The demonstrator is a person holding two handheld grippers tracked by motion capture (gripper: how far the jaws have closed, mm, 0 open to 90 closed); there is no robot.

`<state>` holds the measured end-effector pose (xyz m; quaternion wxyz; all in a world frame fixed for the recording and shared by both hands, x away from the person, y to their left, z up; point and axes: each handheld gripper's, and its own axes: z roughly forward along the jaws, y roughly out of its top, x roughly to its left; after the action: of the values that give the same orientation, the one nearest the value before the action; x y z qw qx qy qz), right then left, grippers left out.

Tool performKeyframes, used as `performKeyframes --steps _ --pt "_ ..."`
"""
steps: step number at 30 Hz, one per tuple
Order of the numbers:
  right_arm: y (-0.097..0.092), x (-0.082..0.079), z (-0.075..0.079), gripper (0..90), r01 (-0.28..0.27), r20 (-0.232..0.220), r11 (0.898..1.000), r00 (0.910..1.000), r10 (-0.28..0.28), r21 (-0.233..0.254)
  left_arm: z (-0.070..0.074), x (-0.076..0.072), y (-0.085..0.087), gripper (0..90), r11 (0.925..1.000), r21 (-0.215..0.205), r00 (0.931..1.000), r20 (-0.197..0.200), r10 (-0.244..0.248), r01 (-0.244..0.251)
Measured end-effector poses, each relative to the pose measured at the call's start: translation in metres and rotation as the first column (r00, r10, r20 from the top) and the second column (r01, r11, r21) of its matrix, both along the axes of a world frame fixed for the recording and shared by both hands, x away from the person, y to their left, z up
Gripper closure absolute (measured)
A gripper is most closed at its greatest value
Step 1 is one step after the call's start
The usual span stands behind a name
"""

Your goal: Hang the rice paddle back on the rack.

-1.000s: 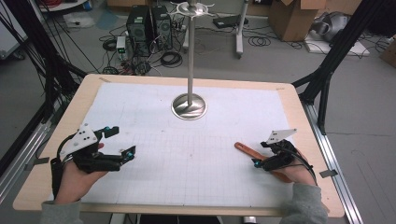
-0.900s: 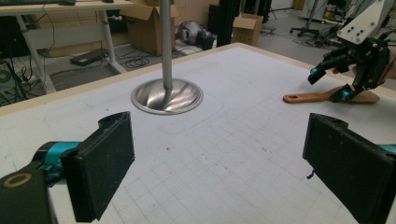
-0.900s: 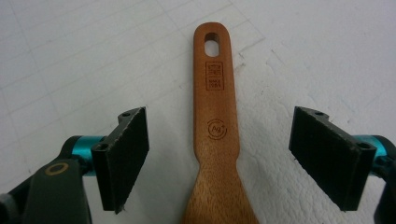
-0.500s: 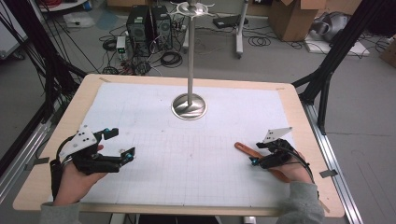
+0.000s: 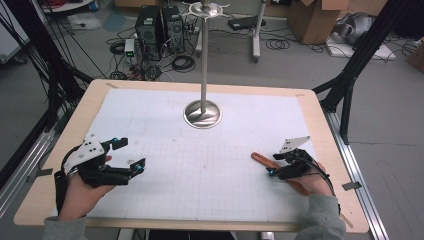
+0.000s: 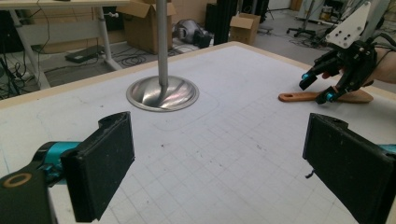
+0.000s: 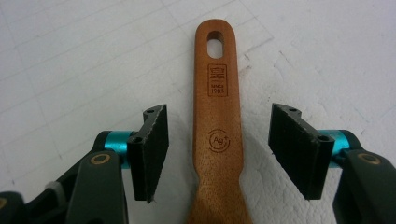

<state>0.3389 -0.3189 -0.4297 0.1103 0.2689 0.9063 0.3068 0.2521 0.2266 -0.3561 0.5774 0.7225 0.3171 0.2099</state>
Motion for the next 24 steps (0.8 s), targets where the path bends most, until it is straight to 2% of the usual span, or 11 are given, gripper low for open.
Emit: performKeyframes --steps 11,24 --pt "-0.0003 0.0011 -0.0013 41.3 -0.004 -0.01 1.0 0.9999 0.004 0.005 -0.0017 0.0008 0.0006 9.3 1.0 0.004 1.0 -0.006 0.003 -0.003" --pt "-0.0018 0.0009 -0.0009 51.1 -0.004 -0.031 1.0 0.9995 0.004 0.019 -0.0018 -0.0001 0.0039 9.4 0.9999 0.002 0.9999 -0.006 0.012 -0.012"
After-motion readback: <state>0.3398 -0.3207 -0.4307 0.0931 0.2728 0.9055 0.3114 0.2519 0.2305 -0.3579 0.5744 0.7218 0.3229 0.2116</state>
